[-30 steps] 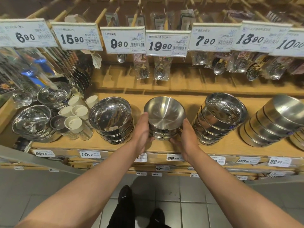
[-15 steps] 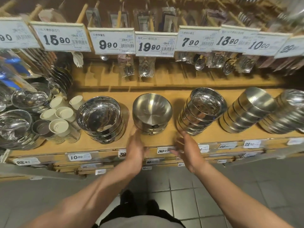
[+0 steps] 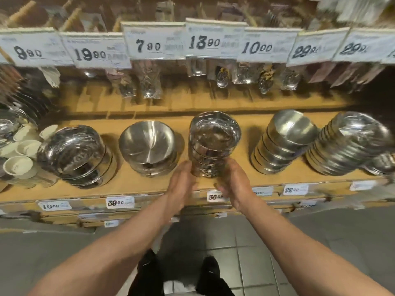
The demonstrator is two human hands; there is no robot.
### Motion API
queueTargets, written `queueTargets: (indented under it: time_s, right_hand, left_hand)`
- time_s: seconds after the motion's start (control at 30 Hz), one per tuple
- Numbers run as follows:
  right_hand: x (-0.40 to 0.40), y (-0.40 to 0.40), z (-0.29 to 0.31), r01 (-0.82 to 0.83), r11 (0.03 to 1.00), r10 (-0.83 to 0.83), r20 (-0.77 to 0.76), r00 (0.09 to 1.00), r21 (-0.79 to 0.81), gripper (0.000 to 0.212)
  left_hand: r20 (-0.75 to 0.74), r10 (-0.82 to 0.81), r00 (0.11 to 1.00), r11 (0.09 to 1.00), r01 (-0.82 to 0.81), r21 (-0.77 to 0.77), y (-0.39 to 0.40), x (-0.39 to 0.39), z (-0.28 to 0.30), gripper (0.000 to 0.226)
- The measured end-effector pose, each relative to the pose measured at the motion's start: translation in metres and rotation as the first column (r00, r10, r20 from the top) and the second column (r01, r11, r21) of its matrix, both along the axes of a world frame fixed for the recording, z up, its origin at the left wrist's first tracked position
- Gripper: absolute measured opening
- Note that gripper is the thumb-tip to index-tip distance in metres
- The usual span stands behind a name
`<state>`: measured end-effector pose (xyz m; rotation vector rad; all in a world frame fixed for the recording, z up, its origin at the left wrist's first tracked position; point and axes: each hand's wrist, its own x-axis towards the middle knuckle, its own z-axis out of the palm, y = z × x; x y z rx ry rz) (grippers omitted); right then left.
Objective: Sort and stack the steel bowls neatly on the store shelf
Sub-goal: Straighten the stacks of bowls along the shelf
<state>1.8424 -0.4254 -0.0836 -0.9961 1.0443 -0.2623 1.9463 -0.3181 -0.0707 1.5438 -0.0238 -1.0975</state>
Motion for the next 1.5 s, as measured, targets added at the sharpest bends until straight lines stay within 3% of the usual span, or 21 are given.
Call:
queueTargets:
  time_s: [0.1, 0.3, 0.73, 0.97, 1.13, 1.5]
  right_hand:
    - [0.0, -0.011, -0.001, -0.06, 0.998, 0.061, 0.036, 0.997, -0.038, 0.033]
    - [-0.001, -0.025, -0.008, -0.036, 0.999, 0.032, 0.12, 0.992, 0.029, 0.034]
    - [0.003, -0.039, -0.007, -0.048, 0.997, 0.041, 0.11, 0.993, 0.063, 0.032]
    - [-0.035, -0.031, -0.005, 0.053, 0.997, -0.054, 0.013, 0.998, 0.058, 0.045]
    - [-0.089, -0.022, 0.01, 0.163, 0.986, -0.162, -0.024, 0.986, 0.034, 0.023]
    - [-0.158, -0.018, 0.044, 0.446, 0.894, -0.446, -0.02, 0.895, 0.037, 0.021]
  left_hand:
    - [-0.067, 0.123, 0.99, 0.992, -0.125, -0.026, -0.014, -0.003, 0.001, 0.023]
    - [-0.076, 0.228, 0.971, 0.973, -0.23, -0.01, -0.029, -0.005, -0.002, 0.028]
    - [-0.058, 0.229, 0.972, 0.971, -0.232, -0.053, -0.035, -0.003, -0.003, 0.027]
    - [-0.108, 0.223, 0.969, 0.974, -0.217, 0.063, -0.011, -0.017, -0.01, 0.041]
    - [-0.13, 0.12, 0.984, 0.99, -0.109, 0.088, 0.009, -0.043, -0.005, 0.029]
    - [-0.178, -0.182, 0.967, 0.982, 0.187, 0.012, -0.01, -0.09, 0.023, 0.007]
